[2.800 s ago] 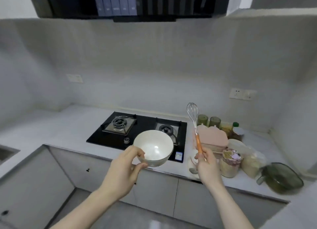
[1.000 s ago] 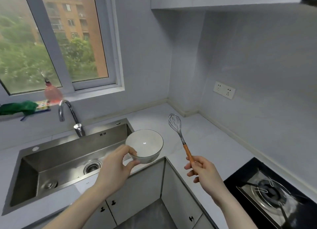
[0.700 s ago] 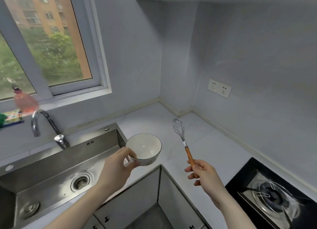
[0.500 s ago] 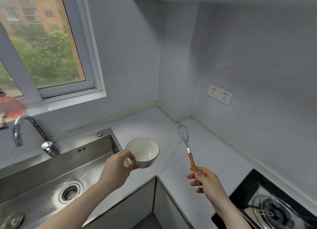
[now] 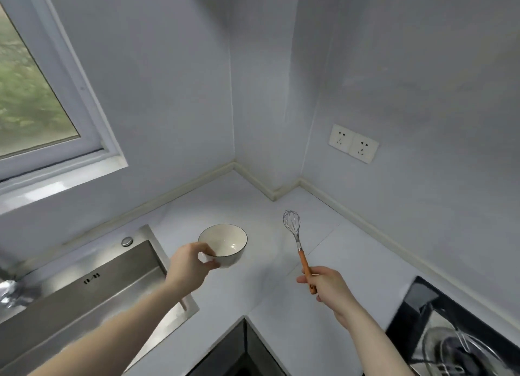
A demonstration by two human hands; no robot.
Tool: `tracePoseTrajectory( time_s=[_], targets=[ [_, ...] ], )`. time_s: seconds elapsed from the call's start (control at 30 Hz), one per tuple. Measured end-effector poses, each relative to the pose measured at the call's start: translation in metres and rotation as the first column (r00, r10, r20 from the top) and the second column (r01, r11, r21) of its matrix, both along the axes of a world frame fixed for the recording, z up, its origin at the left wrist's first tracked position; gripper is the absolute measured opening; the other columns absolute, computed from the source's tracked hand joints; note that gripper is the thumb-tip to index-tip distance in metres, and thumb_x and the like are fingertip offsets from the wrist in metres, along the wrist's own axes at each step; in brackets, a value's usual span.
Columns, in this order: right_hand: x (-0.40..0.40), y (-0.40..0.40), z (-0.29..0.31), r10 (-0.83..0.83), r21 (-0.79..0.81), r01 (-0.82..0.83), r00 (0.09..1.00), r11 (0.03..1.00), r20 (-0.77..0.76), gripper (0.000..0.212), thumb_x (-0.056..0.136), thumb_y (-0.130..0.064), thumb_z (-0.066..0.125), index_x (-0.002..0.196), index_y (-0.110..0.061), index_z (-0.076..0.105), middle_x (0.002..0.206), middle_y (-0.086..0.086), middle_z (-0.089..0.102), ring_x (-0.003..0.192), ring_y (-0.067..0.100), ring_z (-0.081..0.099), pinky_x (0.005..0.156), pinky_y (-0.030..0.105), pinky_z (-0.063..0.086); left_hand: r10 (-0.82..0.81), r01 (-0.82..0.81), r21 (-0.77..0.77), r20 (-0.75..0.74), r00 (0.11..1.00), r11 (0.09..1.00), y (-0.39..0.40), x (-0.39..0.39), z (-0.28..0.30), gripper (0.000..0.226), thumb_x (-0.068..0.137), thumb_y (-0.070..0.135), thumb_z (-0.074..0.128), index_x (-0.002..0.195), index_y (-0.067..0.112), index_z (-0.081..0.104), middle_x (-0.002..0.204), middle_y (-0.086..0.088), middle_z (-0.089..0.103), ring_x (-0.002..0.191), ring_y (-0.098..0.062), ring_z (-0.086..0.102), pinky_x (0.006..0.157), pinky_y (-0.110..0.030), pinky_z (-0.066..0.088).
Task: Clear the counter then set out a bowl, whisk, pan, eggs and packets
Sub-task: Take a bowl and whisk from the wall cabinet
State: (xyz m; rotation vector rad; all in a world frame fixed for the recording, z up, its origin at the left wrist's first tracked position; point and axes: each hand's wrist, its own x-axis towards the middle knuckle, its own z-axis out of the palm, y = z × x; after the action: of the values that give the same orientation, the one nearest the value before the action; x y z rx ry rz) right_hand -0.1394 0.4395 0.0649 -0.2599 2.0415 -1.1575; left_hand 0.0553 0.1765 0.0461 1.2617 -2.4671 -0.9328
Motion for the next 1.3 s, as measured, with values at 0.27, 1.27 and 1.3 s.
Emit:
tracePoseTrajectory(
  time_s=[0.27,1.27,1.3],
  targets=[
    [-0.027,-0.068,-0.043,-0.032,0.105,0.028,0.999,0.994,0.043,0.017,0.093,-0.01,0.056,0.102,-0.007,0.07,0.076,-0.001,0.061,0.062,0.011,0.056,0.058,0.022,0.041,0.018,-0.019,0.095,0.012,1.0,0.995,-0.073,-0.08,-0.046,0.017,0.077,0.034,0.084,0.078,0.033,0.067,0.082,0.006,0.066,0.07,-0.016,0.06,0.051,-0.024,0.039],
    [-0.084,-0.259,-0.122,-0.069,0.376,0.048,0.997,0.925,0.042,0.026,0.087,-0.01,0.046,0.074,-0.02,0.066,0.074,0.003,0.072,0.09,0.024,0.074,0.073,0.031,0.058,-0.127,0.121,0.095,0.066,0.99,0.988,-0.188,-0.203,-0.126,0.014,0.093,0.025,0.07,0.105,0.023,0.076,0.119,0.003,0.069,0.108,-0.023,0.064,0.078,-0.027,0.044],
    [-0.084,-0.262,-0.126,-0.065,0.386,0.045,0.997,0.922,0.041,0.026,0.086,-0.011,0.045,0.074,-0.02,0.066,0.077,0.004,0.073,0.091,0.025,0.074,0.076,0.032,0.059,-0.132,0.125,0.097,0.076,0.988,0.987,-0.188,-0.204,-0.127,0.014,0.093,0.025,0.07,0.106,0.023,0.076,0.12,0.004,0.069,0.109,-0.024,0.064,0.078,-0.027,0.044]
  ],
)
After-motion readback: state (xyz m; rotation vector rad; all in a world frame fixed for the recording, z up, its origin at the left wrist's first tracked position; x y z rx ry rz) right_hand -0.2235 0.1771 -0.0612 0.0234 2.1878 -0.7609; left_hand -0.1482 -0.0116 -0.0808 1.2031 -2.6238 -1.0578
